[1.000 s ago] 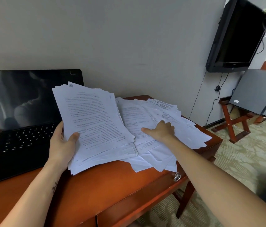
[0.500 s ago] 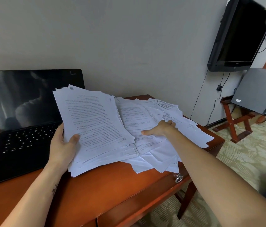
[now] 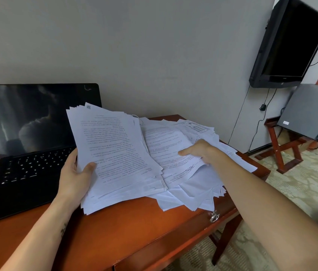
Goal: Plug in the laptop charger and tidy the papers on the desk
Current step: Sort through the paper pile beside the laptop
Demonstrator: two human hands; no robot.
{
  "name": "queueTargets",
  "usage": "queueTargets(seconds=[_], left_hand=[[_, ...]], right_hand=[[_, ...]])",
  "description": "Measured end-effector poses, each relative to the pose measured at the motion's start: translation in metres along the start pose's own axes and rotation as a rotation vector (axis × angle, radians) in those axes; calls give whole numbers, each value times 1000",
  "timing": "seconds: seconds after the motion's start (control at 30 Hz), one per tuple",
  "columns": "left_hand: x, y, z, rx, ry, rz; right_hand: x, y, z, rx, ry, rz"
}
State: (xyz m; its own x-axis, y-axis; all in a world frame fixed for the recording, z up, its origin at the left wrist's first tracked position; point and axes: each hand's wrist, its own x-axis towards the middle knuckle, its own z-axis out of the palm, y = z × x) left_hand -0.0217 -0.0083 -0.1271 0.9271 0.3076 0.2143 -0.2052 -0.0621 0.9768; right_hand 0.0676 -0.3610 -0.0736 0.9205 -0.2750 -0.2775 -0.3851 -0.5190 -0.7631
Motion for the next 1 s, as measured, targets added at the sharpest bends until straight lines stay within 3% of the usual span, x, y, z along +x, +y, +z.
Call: queueTargets(seconds=[0.3,0.57,0.83,1.0], left_hand=[[-1,2,1,5,2,10],[-1,2,0,14,-13,25],[-8,4,2,14,-1,26],[-13,8,7,20,-18,32]], right_hand=[[-12,19,-15,291,-13,-38],[-17,57,-33,396,146,-157],[-41,88,-42,717,338,-145],[-48,92,-37,746,280,-159]])
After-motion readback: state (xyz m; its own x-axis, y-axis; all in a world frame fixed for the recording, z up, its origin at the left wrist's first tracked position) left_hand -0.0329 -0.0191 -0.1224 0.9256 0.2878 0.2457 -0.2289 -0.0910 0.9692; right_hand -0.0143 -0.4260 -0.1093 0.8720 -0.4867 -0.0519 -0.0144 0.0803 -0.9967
